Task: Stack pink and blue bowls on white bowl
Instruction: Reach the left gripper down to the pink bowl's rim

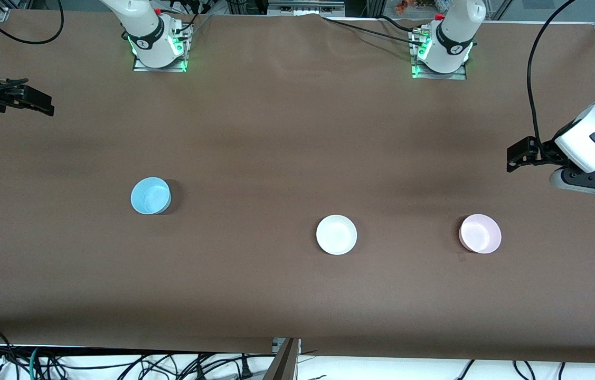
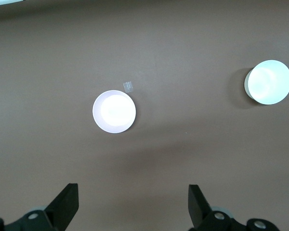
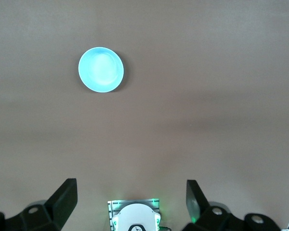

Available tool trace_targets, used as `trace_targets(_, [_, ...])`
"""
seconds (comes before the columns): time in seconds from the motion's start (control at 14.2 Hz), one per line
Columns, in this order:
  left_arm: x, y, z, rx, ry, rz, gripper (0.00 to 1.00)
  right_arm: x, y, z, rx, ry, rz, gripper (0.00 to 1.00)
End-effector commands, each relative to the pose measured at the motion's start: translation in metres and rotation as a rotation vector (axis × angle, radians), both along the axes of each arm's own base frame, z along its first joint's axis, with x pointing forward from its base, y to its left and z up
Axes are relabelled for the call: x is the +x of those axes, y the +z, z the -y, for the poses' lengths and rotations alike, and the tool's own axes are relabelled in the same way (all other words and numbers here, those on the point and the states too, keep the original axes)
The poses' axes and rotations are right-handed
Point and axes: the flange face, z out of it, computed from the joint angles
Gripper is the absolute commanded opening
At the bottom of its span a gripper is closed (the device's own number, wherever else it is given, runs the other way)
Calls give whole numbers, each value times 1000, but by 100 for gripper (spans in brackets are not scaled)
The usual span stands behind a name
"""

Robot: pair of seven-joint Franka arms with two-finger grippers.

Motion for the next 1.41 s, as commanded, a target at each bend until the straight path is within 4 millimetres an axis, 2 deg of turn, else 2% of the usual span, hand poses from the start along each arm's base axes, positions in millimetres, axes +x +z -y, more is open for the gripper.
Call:
trace_targets(0.0, [2, 6, 0, 5, -19, -1, 100, 3, 5, 1, -18, -14, 6, 100])
trace_targets(0.21, [5, -2, 4, 4, -14, -13, 100, 5, 8, 2, -16, -10, 13, 100])
trace_targets(0.42, [15, -29, 1, 3, 71, -52, 100, 10, 9, 3, -15, -8, 18, 100])
trace_targets(0.64, [38, -81, -10, -9, 94, -82, 100, 11, 10, 3, -14, -10, 22, 100])
trace_targets(0.78, [56, -135, -30, -6, 112, -87, 100, 11, 10, 2, -14, -10, 22, 100])
trace_targets(0.99, [73, -211, -70, -18, 107, -78, 100, 11, 9, 1, -14, -7, 20, 100])
trace_targets(1.13, [77, -243, -97, -30, 90, -82, 100, 11, 9, 2, -16, -8, 20, 100])
trace_targets(1.2, [78, -253, -108, -37, 105, -78, 100, 12, 9, 2, -15, -8, 20, 100])
trace_targets(1.34, [81, -276, -121, -42, 125, -79, 100, 12, 8, 3, -16, -11, 19, 100])
